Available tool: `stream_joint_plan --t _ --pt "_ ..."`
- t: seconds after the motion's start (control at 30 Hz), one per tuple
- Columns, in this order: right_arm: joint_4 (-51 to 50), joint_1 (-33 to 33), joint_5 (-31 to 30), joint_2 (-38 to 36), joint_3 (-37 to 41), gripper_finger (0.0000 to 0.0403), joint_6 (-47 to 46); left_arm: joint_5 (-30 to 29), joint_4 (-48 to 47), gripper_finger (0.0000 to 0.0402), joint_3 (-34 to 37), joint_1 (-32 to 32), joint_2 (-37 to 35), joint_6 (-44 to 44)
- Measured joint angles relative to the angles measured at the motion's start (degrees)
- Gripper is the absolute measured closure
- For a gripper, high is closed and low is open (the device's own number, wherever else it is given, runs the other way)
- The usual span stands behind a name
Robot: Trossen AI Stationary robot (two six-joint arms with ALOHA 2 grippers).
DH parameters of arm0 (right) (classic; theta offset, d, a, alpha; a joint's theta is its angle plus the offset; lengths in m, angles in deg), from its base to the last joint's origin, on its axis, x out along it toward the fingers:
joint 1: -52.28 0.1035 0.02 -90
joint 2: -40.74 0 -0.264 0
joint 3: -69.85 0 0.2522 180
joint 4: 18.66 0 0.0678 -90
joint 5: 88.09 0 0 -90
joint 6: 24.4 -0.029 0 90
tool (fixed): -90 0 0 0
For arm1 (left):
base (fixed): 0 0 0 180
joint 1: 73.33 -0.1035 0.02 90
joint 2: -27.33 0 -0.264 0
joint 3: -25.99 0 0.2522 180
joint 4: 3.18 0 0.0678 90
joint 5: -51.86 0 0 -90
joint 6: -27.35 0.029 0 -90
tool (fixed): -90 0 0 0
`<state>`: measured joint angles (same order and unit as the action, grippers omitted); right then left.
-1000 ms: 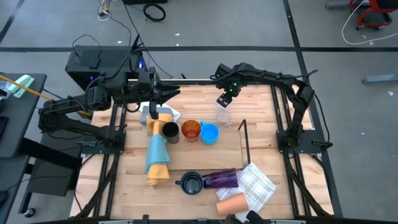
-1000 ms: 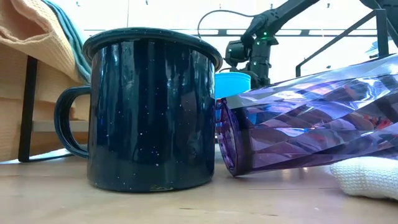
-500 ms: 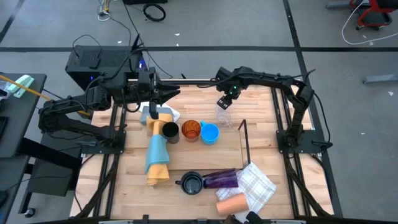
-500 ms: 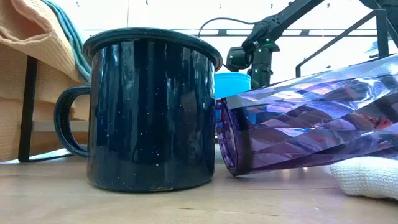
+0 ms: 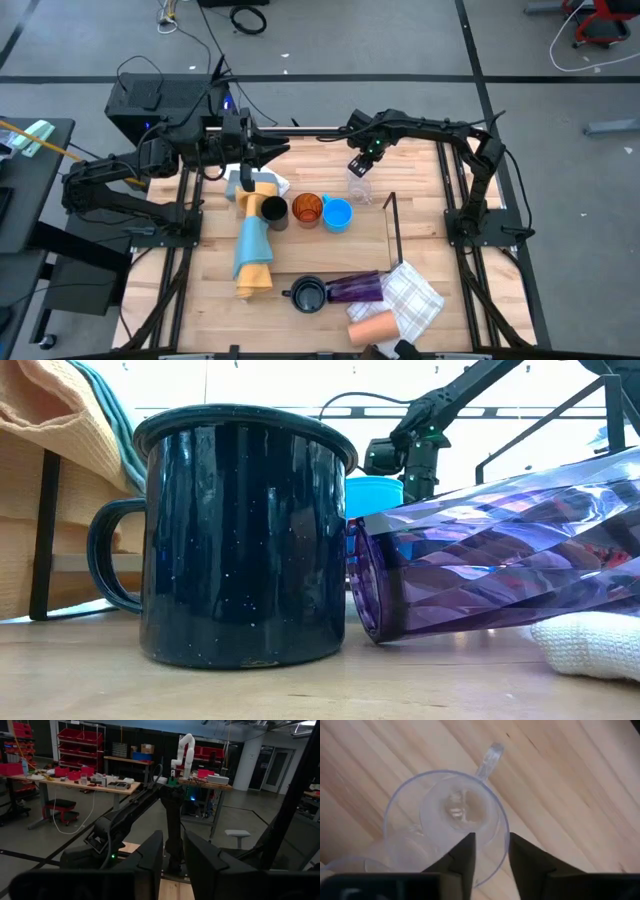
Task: Stack small to large cups/mugs on shelf
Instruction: Put the top transparent mug on the shelf
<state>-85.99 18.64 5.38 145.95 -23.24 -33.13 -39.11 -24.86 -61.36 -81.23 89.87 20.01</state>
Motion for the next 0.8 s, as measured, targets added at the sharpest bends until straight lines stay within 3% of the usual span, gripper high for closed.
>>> stream_joint_plan --t 0.27,0.8 --pt "1.78 -0.03 1.29 0.0 0.0 0.0393 1.03 -0.02 0.0 0.0317 0.0 0.0 0.0 0.0" --pt "1.85 -0.89 0.62 0.0 -1.41 0.04 0.79 -0.02 -0.02 0.032 0.0 0.0 0.0 -0.15"
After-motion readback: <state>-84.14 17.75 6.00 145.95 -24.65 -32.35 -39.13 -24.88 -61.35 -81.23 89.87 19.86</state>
